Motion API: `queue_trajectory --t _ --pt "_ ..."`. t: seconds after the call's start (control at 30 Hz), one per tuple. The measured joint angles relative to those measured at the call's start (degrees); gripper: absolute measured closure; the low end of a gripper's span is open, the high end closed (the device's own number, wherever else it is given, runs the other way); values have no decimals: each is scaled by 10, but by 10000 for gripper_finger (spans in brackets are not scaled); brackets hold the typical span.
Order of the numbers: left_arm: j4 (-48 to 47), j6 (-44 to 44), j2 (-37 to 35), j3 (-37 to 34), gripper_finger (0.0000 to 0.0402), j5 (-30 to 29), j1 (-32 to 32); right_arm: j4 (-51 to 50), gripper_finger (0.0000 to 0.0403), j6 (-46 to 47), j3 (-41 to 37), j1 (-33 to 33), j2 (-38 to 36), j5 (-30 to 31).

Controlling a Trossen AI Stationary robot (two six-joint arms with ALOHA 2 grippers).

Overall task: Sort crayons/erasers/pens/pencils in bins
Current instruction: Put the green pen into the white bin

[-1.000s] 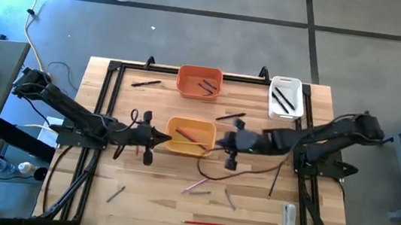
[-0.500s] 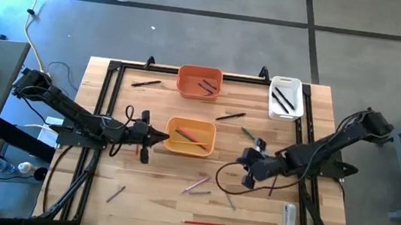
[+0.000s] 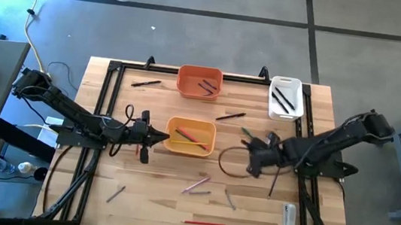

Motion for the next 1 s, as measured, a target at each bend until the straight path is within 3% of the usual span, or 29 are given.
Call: queue_trajectory --t 0.3,0.6,0.8,1.0 --pt "-5 0 0 0 401 8 0 65 386 -206 0 -199 0 -114" --pt "-7 0 0 0 401 10 0 190 279 -361 0 -366 44 -196" --pt "-9 -6 0 0 401 10 0 142 228 -370 0 -409 97 -208" --pt "-9 -6 0 0 401 10 0 80 214 -346 0 -396 103 -215"
